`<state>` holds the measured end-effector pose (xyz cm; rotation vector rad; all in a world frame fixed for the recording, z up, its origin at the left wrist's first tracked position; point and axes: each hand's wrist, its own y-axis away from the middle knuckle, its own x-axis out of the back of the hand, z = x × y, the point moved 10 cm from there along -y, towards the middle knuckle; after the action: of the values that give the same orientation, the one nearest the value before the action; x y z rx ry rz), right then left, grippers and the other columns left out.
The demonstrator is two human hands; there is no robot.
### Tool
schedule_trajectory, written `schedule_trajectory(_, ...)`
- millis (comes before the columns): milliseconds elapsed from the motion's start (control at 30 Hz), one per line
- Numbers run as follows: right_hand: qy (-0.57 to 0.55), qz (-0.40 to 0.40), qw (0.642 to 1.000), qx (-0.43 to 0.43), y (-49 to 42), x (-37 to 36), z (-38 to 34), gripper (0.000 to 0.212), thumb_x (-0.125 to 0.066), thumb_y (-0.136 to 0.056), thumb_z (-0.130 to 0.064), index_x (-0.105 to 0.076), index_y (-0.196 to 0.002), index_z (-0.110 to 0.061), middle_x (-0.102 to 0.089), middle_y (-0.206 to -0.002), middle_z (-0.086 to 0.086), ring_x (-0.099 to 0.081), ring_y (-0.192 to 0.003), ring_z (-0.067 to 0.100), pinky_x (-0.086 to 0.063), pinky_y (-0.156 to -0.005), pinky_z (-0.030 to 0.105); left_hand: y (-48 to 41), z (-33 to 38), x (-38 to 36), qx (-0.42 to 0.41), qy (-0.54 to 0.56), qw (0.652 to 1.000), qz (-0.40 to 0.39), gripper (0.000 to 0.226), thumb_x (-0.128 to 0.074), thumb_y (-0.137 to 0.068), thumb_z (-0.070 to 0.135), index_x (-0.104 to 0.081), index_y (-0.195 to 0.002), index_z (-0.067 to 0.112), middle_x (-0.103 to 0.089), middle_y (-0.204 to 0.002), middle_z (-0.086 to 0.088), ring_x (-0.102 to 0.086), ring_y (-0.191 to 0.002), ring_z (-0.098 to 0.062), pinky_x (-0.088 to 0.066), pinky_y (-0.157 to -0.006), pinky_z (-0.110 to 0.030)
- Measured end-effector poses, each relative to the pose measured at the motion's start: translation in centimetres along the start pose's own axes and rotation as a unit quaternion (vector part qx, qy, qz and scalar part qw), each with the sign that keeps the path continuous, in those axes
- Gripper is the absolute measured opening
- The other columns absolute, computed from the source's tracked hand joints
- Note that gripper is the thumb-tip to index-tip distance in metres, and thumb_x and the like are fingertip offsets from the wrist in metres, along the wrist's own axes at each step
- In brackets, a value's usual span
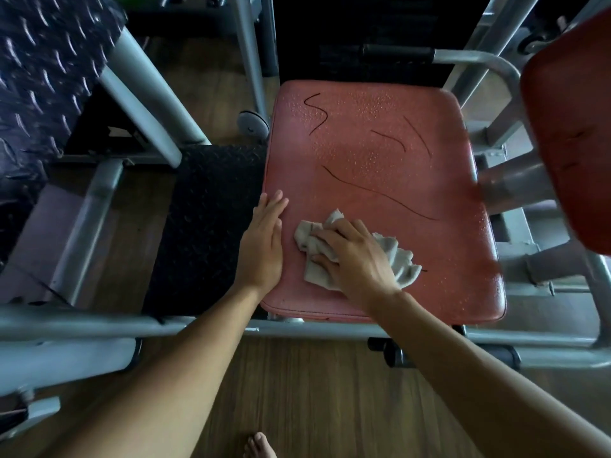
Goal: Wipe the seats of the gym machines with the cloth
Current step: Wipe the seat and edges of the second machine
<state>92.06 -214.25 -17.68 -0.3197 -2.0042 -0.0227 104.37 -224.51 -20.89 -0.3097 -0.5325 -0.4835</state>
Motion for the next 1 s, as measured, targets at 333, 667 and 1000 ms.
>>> schedule_trajectory(333, -0.051, -0.078, 0.988, -0.120, 7.0, 6.0, 10.0, 0.052, -0.070, -0.091, -0.031, -0.054, -0.138, -0.044, -0.048, -0.135, -0.023, -0.048, -0.117, 0.003, -0.033, -0.093, 0.017, 0.0, 0.8, -0.4, 0.008, -0.080, 0.996, -0.034, 0.044, -0.032, -0.109, 0.018, -0.040, -0.151, 0.016, -0.028, -0.163, 0.007, -0.009, -0.153, -0.006, -0.014, -0.127, -0.038)
schedule_trajectory(667, -0.089, -0.075, 0.992, -0.040, 5.2, 2.3, 2.6, 0.045, -0.078, -0.084, -0.017, -0.067, -0.128, -0.023, -0.065, -0.129, 0.001, -0.058, -0.114, 0.022, -0.046, -0.096, 0.028, -0.1, 1.2, -0.9, 0.018, -0.120, 0.992, -0.038, 0.045, -0.033, -0.108, 0.018, -0.036, -0.153, 0.012, -0.024, -0.164, 0.001, -0.008, -0.154, -0.016, -0.007, -0.127, -0.035)
schedule_trajectory(1000, -0.054, 0.011, 0.981, -0.186, 6.0, 5.6, 10.2, 0.050, -0.070, -0.089, -0.017, -0.059, -0.136, -0.027, -0.065, -0.121, 0.005, -0.055, -0.110, 0.025, -0.040, -0.090, 0.032, 0.1, 1.3, -1.1, 0.027, -0.171, 0.984, -0.036, 0.048, -0.028, -0.109, 0.023, -0.029, -0.156, 0.014, -0.018, -0.166, 0.002, -0.003, -0.155, -0.014, 0.000, -0.125, -0.029)
